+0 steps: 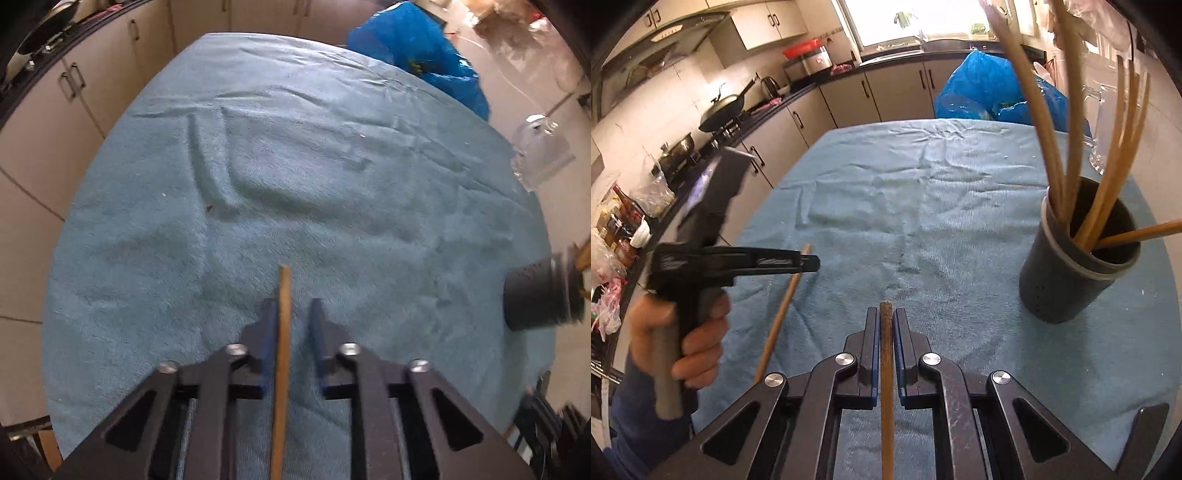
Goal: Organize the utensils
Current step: 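Grasp a wooden chopstick with the left gripper while the right gripper grasps another, then lift both held chopsticks upright and carry them toward the black cup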
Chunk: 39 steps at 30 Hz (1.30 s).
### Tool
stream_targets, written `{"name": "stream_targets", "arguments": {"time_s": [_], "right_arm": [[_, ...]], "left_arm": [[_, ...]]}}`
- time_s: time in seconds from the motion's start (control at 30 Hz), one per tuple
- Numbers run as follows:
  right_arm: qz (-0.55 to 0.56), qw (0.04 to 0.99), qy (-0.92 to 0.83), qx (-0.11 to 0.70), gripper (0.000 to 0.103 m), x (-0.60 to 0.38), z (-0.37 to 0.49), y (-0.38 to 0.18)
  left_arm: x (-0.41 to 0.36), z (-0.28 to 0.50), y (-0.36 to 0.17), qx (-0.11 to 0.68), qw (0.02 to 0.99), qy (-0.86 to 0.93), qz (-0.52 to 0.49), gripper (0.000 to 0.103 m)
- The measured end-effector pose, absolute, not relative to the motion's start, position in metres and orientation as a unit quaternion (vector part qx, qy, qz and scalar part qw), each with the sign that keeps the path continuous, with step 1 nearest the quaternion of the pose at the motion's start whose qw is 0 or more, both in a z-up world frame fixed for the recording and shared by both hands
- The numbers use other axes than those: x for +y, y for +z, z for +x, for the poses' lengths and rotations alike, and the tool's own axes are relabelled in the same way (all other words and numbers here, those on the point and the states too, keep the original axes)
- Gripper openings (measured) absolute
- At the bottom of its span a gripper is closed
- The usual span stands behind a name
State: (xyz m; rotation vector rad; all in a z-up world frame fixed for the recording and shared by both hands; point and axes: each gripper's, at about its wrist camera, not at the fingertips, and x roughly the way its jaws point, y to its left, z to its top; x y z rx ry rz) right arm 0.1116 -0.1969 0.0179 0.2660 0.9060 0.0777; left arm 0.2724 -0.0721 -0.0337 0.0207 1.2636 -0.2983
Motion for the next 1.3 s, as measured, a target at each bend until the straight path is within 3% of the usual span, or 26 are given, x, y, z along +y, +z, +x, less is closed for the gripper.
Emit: {"name": "stream_targets", "arguments": {"time_s": [0.2,0.5,0.67,1.3], "right_arm": [[0.143,0.902,0.041,0.406,0.008,-0.203,0.096,0.034],[0.131,0.949,0.046,0.282,0.008,-0.204,0.041,0.093],[0.127,0.964,0.038,0.232,0.008,-0.203,0.016,0.113],[0.146,0.971,0.008,0.190,0.008,-0.224,-0.018,0.128]], "left_arm": [[-0.064,0.245,-0.009,0.550,0.822,-0.150,-0.002,0.006],[-0.037,0.149,0.104,0.405,0.892,-0.199,-0.036,0.006],[-0.036,0.106,0.137,0.355,0.908,-0.218,-0.034,0.006],[-0.037,0.078,0.150,0.332,0.915,-0.225,-0.026,0.006]]}}
